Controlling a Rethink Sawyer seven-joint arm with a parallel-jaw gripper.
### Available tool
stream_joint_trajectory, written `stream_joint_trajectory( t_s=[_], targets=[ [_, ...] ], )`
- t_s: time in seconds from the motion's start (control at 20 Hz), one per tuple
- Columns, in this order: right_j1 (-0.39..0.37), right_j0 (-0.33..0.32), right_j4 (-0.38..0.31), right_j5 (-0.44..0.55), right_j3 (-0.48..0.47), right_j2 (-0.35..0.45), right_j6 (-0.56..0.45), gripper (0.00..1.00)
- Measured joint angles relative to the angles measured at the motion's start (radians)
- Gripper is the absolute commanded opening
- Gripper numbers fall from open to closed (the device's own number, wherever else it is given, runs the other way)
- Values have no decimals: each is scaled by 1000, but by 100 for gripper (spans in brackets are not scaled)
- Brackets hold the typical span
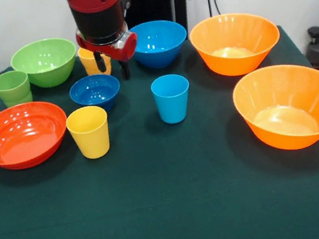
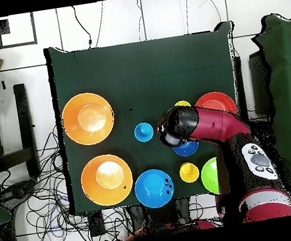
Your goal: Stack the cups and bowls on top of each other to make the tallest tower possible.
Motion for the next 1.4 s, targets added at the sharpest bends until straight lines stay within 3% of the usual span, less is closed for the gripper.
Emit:
stream_joint_trajectory(
  t_s=[0.85, 1.4],
  targets=[
    [62, -22, -50, -103, 8, 2, 0, 100],
    [99, -22, -52, -120, 25, 2, 0, 100]
  ],
)
